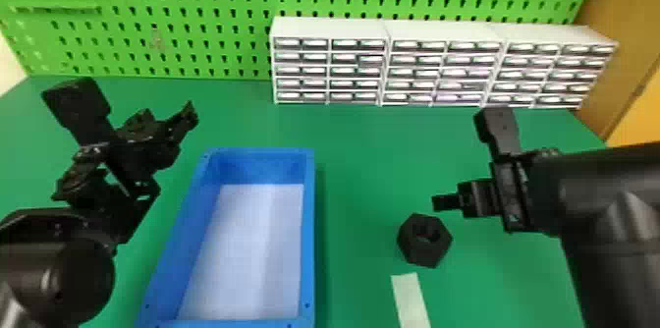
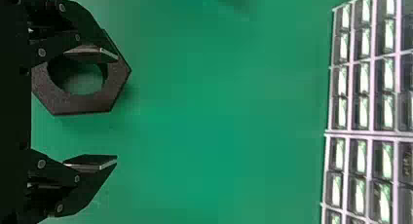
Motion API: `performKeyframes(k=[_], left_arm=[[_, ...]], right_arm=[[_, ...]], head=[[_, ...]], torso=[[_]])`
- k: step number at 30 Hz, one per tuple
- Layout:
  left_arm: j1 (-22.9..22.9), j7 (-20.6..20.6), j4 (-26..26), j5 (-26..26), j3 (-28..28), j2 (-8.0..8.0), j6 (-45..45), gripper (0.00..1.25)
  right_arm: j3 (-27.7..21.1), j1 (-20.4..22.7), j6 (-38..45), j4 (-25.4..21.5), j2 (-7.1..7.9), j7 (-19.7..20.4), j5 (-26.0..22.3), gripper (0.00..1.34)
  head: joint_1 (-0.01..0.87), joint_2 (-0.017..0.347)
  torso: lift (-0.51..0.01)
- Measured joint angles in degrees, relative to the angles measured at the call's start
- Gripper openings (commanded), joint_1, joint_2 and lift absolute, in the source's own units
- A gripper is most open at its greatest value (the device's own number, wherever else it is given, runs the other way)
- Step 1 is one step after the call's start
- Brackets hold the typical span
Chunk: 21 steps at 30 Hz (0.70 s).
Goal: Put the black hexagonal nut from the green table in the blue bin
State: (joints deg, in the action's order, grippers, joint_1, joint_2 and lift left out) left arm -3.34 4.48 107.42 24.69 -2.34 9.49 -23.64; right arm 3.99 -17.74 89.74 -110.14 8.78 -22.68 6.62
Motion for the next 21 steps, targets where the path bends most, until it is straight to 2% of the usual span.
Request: performKeyframes(k=[13,21], left_arm=[[-0.09,0.00,0.00,0.17,0.12,0.00,0.00,0.77],[-0.09,0.00,-0.01,0.19,0.21,0.00,0.00,0.77]], right_arm=[[0.31,1.30,0.00,-0.56,-0.03,0.00,1.29,0.82],[0.69,1.58,0.00,-0.60,-0.10,0.00,3.83,0.82]], head=[[0.691,0.009],[0.691,0.009]], torso=[[-0.097],[-0.097]])
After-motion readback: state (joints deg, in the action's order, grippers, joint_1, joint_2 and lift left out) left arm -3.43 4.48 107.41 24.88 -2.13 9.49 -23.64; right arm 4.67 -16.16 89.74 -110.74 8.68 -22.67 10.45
